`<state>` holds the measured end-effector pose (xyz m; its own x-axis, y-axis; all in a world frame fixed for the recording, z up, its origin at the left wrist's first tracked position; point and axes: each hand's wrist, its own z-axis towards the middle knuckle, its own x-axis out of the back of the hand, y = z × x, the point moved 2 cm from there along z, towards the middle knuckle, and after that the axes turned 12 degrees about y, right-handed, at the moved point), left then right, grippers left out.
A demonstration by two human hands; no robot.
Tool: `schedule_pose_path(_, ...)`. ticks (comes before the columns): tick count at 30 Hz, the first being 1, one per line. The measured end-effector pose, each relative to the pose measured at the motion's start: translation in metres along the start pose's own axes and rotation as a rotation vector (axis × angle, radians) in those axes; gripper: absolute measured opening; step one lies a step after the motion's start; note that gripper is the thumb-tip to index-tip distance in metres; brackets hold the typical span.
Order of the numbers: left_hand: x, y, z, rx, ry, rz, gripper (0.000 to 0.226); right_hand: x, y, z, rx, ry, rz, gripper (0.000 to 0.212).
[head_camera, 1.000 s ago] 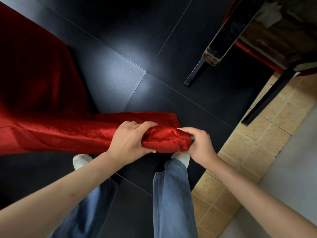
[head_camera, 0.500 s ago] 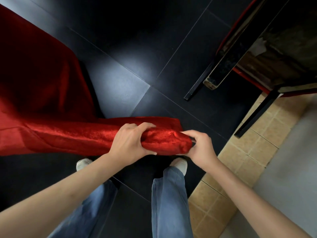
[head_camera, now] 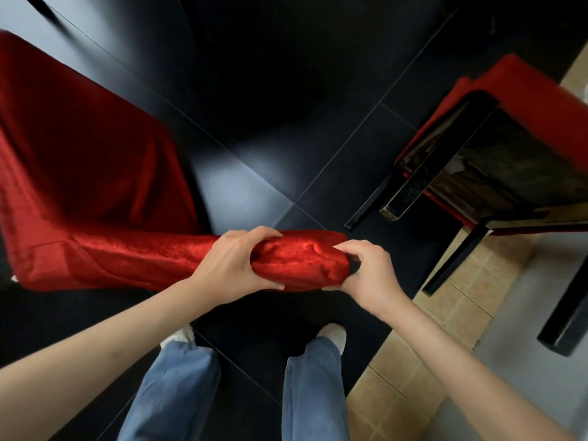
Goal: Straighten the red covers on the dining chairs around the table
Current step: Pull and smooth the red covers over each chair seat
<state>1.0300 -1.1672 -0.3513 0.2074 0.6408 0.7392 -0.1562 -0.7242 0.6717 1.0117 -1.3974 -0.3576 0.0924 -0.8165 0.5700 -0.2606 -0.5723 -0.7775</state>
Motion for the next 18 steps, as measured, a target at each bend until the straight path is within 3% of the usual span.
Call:
schedule_pose_path(7,0.060,-0.002,-0.014,-0.063,0.061,0.079,0.072,0.002,-0.065,-0.012,0.096,0.008,-0.061,0.057)
schedule_pose_path(10,0.079,-0.005,-0.020,-0.062,0.084,0.066,0.079,-0.003,-0.080,-0.022,0.142,0.039,-0.013,0.060)
schedule_pose_path(18,0.105,-0.007,-0.029,-0.040,0.129,0.018,0.080,-0.008,-0.072,-0.022,0.048,-0.006,0.026,0.074)
